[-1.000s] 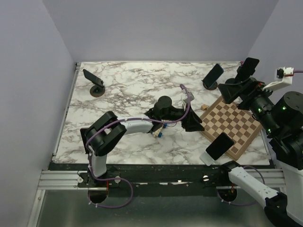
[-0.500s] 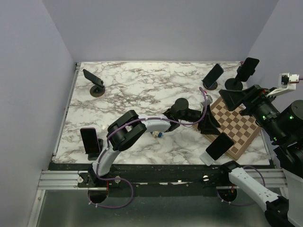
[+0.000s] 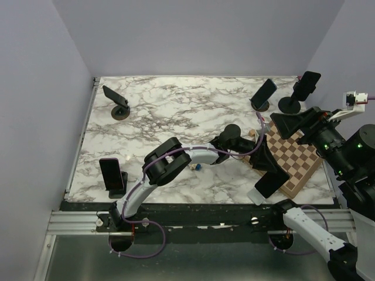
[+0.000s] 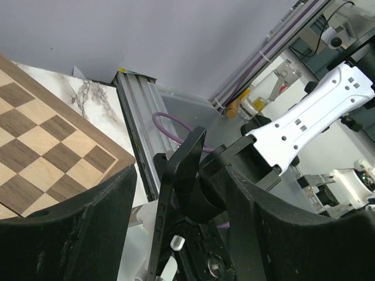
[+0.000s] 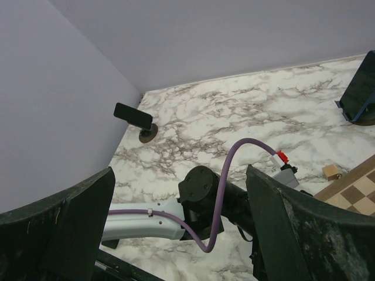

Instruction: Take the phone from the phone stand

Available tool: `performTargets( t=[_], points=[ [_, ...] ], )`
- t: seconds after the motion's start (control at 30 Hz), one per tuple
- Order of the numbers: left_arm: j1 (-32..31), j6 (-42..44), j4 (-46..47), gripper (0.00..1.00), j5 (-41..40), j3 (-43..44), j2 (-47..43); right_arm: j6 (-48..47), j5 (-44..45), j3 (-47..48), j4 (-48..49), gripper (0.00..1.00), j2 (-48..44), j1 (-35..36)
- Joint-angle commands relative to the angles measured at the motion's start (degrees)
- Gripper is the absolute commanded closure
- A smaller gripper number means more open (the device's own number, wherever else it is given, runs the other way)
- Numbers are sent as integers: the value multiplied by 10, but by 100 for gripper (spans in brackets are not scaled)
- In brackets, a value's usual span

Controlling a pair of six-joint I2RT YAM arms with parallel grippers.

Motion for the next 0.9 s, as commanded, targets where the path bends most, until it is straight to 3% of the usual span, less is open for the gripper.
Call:
performTargets(
  t=[0.0, 0.1, 0.23, 0.87],
  points=[
    [-8, -25, 29, 32, 33, 22, 20, -14, -3, 6, -11, 0, -7, 1],
    [-12, -27, 27, 33, 37, 30, 29, -16, -1, 4, -9, 0, -7, 1],
    [-13, -35, 30, 43, 34, 36, 40, -15, -4, 1, -7, 0, -7, 1],
    [-18, -43, 34, 56, 45, 54, 55, -18, -6, -23, 5, 0, -11, 1]
  ],
)
